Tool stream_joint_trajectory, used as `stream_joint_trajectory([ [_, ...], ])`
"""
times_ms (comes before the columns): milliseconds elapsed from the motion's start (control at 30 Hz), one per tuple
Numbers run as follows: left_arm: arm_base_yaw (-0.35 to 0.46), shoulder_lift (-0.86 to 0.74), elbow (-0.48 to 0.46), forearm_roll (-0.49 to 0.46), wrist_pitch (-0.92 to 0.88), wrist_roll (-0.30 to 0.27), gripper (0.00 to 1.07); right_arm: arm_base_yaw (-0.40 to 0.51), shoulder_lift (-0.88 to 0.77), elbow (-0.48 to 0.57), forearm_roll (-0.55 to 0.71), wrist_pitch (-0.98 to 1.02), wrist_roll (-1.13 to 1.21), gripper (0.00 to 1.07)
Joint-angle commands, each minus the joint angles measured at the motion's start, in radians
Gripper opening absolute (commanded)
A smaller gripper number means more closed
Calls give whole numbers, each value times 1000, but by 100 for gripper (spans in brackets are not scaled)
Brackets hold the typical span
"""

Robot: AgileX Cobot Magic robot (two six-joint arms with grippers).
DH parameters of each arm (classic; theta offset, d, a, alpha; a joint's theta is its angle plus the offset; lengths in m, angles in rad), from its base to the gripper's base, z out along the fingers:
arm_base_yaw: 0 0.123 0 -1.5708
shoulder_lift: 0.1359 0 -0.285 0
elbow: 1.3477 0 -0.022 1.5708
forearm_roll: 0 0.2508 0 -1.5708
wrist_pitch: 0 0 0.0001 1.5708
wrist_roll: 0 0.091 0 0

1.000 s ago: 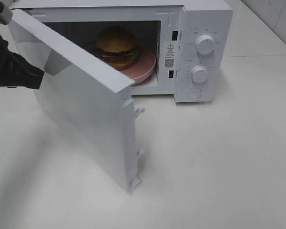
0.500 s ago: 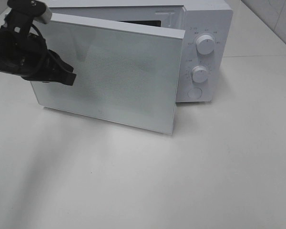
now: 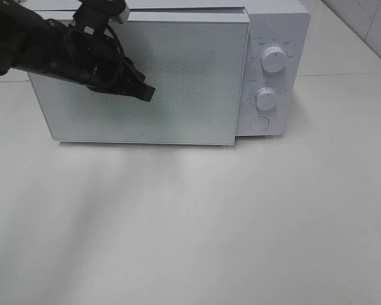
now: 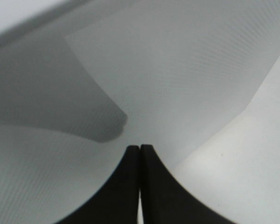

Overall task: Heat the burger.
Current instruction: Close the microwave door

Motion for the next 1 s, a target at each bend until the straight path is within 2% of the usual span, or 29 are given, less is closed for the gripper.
stream_joint_trajectory([
  [33, -24, 49, -72, -8, -11, 1, 0, -2, -24, 0, 5, -9, -7, 69],
  [567, -113, 253, -368, -8, -27, -7, 0, -2, -24, 0, 5, -9, -6, 69],
  [867, -117, 263, -399, -7, 31, -13, 0, -2, -24, 0, 5, -9, -6, 69],
  [1000, -117, 262, -399, 32, 146, -13, 0, -2, -24, 0, 5, -9, -6, 69],
])
